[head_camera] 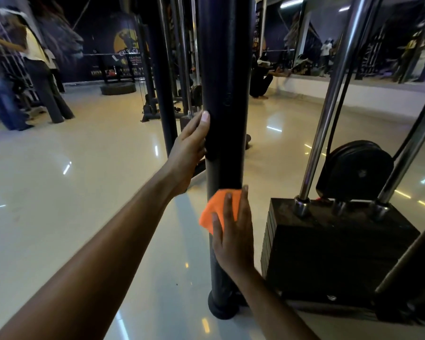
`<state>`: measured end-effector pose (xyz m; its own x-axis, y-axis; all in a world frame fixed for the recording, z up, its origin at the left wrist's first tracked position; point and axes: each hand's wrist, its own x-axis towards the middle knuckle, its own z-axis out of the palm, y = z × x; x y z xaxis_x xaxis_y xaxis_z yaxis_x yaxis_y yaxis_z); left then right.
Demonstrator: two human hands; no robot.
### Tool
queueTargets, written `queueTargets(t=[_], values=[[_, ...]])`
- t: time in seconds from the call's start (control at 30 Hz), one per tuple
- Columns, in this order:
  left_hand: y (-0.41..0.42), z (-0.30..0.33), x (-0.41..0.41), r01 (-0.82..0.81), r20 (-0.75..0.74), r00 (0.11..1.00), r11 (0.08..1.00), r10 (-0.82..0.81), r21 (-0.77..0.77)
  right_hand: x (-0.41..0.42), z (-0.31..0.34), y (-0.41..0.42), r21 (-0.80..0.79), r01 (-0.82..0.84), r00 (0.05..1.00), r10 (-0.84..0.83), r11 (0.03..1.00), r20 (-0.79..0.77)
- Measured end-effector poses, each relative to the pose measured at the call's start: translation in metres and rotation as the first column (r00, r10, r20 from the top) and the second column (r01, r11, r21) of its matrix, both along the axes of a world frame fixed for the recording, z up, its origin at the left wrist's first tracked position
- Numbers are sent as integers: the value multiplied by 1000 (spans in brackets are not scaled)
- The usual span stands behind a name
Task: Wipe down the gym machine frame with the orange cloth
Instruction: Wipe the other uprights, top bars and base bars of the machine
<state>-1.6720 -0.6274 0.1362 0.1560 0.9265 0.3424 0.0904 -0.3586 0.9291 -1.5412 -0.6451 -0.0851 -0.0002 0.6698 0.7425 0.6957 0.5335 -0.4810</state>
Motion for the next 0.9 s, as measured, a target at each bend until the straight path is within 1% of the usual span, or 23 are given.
queueTargets(t=[0.07,0.13,0.2,0.23,0.3,0.4,0.43,0.5,0.6,0.67,0.73,0.83,0.9], values=[[0,-12,-2,18,-8,1000,999,-18,-30,-5,-2,-1,0,6,999,-6,1000,-36],[-1,-28,-5,28,-35,999,995,-32,-91,-13,27,2,1,27,995,-26,1000,-92],[-4,-42,-6,28,-43,998,991,-34,-132,-15,52,12,47,29,995,-24,998,-93],[-4,-47,-5,28,-43,998,990,-34,-141,-13,54,18,65,28,997,-23,997,-75],[-4,-53,-3,21,-41,999,992,-27,-127,-4,25,22,83,25,999,-22,996,-32],[-3,-58,0,-13,-51,999,996,8,-87,5,-52,8,23,-25,1000,25,999,14],[-3,-60,1,-20,-52,999,997,16,-79,6,-67,5,-1,-31,1000,31,1000,4],[-2,-67,0,-32,-52,998,997,29,-63,2,-60,5,-4,-30,999,30,1000,-40],[-1,-90,-5,-31,-38,999,996,28,-85,-5,-13,19,64,-1,999,4,998,-41],[-2,-105,-8,-35,-40,999,994,31,-101,-10,-3,24,82,34,997,-28,996,-71],[0,-116,-10,-30,-37,999,994,26,-102,-15,-26,21,79,81,996,-76,994,-53],[0,-119,-10,-36,-25,999,995,34,-89,-16,-86,12,52,114,991,-117,992,57],[-1,-121,-8,-44,-8,999,996,43,-75,-13,-98,11,37,108,993,-110,993,48]])
